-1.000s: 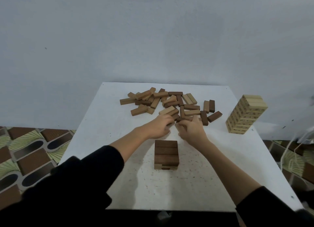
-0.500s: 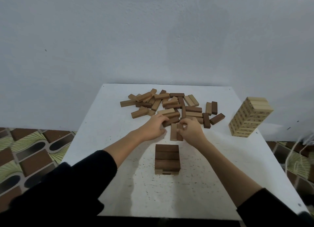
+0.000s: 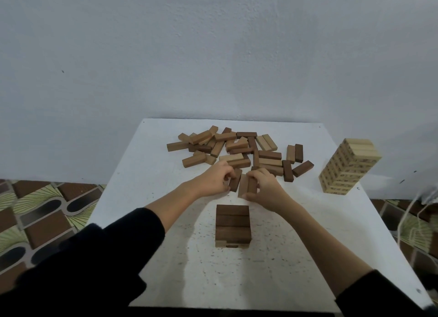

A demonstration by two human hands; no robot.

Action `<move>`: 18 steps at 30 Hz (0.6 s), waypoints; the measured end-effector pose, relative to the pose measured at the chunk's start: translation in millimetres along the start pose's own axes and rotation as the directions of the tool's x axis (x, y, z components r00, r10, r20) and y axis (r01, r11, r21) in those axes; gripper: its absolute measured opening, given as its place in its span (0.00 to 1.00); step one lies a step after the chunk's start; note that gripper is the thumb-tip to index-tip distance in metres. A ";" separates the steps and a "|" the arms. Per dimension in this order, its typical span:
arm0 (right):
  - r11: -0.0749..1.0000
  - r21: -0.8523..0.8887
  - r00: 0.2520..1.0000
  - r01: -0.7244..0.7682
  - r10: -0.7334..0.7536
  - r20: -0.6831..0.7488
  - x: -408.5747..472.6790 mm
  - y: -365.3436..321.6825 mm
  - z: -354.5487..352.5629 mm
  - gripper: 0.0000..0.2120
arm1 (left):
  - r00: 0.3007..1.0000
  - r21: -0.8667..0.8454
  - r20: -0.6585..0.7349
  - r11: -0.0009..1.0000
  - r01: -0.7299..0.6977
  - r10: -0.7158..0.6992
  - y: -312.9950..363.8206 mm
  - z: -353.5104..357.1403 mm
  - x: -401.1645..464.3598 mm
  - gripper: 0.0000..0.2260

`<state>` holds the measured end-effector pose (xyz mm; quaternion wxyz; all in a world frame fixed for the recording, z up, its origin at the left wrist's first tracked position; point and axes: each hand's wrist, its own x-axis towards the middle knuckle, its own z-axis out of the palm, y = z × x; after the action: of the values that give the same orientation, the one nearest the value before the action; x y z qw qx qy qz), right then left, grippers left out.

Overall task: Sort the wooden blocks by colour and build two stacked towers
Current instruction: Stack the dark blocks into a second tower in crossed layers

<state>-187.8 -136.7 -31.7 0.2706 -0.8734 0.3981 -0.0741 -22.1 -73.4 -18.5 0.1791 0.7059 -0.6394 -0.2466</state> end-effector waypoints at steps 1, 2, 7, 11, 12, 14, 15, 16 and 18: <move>1.000 0.003 1.000 0.009 -0.009 -0.024 0.1 0.8 1.5 0.29 | 1.000 -0.005 0.004 1.000 -0.009 0.009 -0.3 0.7 0.1 0.13; 1.000 0.009 0.999 0.015 -0.014 -0.041 0.3 1.4 2.9 0.28 | 1.000 -0.010 0.014 1.000 -0.018 0.018 -0.1 1.3 0.0 0.13; 0.999 0.049 1.000 0.012 -0.013 0.022 0.3 -0.3 -0.8 0.37 | 0.999 -0.036 0.044 0.999 -0.005 0.007 5.1 2.3 -0.7 0.22; 0.998 0.014 0.995 0.058 -0.059 0.085 -2.8 -1.4 -4.7 0.41 | 0.997 -0.113 0.082 0.994 0.009 0.000 4.8 0.5 -1.5 0.35; 0.998 0.025 0.994 0.064 -0.066 0.084 -3.3 -1.1 -5.0 0.41 | 0.996 -0.122 0.090 0.993 0.006 0.005 5.1 1.0 -1.5 0.37; 0.996 0.066 0.995 0.064 -0.069 0.075 -3.5 -1.0 -5.2 0.41 | 0.996 -0.119 0.090 0.993 -0.004 0.015 5.9 2.6 -0.8 0.39; 0.994 0.086 0.995 0.061 -0.068 0.071 -3.1 -1.2 -5.2 0.40 | 0.996 -0.114 0.086 0.993 -0.010 0.020 6.2 3.4 -0.1 0.39; 0.993 0.099 0.995 0.062 -0.069 0.066 -2.5 -1.6 -4.5 0.39 | 0.996 -0.112 0.084 0.994 -0.014 0.023 6.4 4.0 0.4 0.39; 0.992 0.110 0.996 0.053 -0.060 0.059 -1.0 -1.8 -2.7 0.39 | 0.996 -0.114 0.087 0.993 -0.011 0.021 6.5 4.4 1.6 0.40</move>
<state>-188.3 -136.1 -28.3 0.3278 -0.8702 0.3598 -0.0760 -29.9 -75.4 -18.6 0.1925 0.6778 -0.6373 -0.3120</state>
